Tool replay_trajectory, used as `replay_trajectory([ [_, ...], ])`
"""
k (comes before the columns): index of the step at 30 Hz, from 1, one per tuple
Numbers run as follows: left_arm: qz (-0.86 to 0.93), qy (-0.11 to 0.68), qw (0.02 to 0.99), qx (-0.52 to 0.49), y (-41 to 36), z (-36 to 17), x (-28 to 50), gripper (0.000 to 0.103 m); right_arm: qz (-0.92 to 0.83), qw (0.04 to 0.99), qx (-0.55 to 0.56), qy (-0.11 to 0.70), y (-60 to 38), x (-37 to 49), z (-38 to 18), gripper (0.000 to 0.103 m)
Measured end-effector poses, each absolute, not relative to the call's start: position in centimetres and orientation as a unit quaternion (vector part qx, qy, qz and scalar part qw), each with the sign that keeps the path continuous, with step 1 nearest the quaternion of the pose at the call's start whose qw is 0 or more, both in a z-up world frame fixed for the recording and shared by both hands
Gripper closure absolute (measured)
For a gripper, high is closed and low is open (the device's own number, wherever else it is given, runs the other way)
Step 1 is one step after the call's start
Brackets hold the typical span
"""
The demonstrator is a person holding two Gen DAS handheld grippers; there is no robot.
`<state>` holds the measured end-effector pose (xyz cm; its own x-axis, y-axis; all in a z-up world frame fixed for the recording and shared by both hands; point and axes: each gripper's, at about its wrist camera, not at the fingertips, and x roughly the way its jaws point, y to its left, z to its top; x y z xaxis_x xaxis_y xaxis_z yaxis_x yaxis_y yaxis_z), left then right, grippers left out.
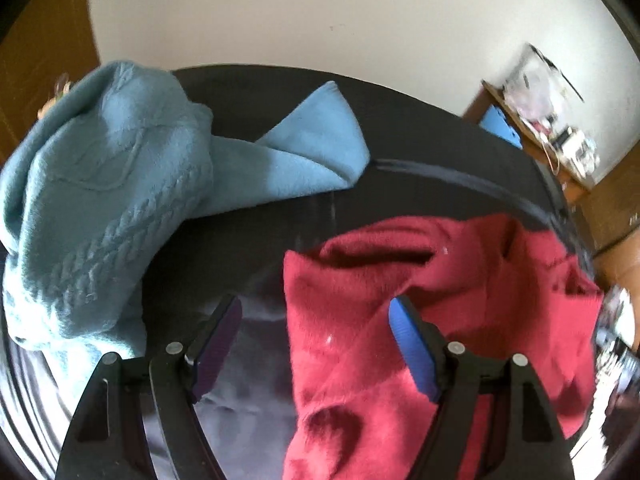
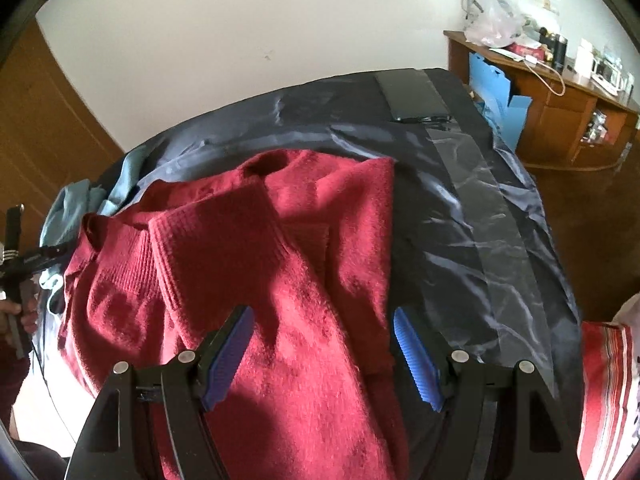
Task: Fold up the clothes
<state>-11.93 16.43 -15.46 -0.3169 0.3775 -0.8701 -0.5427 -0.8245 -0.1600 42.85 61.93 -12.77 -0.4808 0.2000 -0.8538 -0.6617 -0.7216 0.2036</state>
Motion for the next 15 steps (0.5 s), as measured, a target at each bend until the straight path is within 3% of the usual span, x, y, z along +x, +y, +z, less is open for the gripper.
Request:
replay_trajectory([
  [8, 0.809, 0.191, 0.356, -0.426, 19.5, -13.2, -6.7, 0.023, 0.82, 0.25, -0.445, 0.261, 62.9, 41.2, -13.4, 0.029],
  [15, 0.808, 0.251, 0.321, -0.425, 22.4, -15.8, -6.9, 0.023, 0.828, 0.206, -0.46, 0.248, 62.6, 38.2, -14.1, 0.029],
])
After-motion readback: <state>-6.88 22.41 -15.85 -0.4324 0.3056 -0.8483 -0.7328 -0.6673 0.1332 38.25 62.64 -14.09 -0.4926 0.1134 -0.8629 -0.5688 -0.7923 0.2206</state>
